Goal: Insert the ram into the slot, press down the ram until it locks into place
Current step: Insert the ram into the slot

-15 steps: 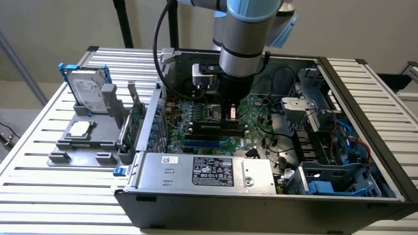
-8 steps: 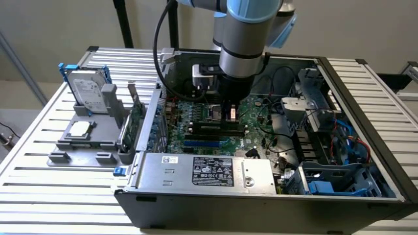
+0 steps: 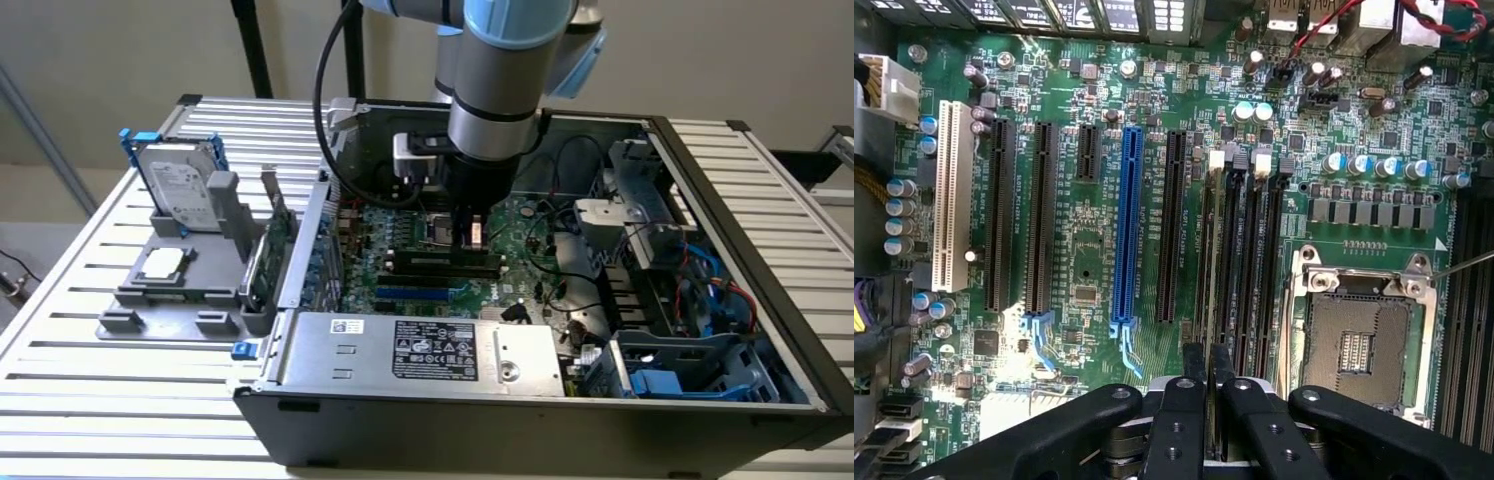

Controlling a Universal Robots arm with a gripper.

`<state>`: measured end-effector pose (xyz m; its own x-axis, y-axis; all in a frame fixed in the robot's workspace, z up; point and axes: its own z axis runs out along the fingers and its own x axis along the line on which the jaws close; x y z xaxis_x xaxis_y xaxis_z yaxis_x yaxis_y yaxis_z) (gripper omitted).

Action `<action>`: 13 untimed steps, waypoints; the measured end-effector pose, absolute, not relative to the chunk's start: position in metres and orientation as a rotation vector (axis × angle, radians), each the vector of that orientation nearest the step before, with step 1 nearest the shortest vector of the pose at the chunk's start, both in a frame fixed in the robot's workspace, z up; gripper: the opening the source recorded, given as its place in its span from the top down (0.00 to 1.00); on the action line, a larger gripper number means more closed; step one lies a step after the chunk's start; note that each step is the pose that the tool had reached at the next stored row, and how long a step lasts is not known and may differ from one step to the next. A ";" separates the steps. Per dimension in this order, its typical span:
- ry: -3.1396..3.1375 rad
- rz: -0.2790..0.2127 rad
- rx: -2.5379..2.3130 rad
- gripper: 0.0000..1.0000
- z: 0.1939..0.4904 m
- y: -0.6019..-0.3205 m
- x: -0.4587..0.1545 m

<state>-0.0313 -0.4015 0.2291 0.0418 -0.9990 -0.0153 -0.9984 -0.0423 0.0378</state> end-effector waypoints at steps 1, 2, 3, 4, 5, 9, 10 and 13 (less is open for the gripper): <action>-2.162 -0.058 2.255 0.87 0.229 -0.402 -0.031; -2.162 -0.058 2.255 0.87 0.229 -0.402 -0.031; -2.162 -0.058 2.255 0.87 0.229 -0.402 -0.031; -2.163 -0.058 2.255 0.87 0.229 -0.402 -0.031; -2.163 -0.058 2.254 0.87 0.228 -0.402 -0.031; -2.166 -0.058 2.252 0.87 0.228 -0.402 -0.030; -2.167 -0.058 2.251 0.87 0.228 -0.402 -0.030; -2.172 -0.059 2.246 0.87 0.227 -0.402 -0.030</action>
<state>-0.0303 -0.4015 0.2275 0.0334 -0.9993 -0.0156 -0.9987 -0.0340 0.0378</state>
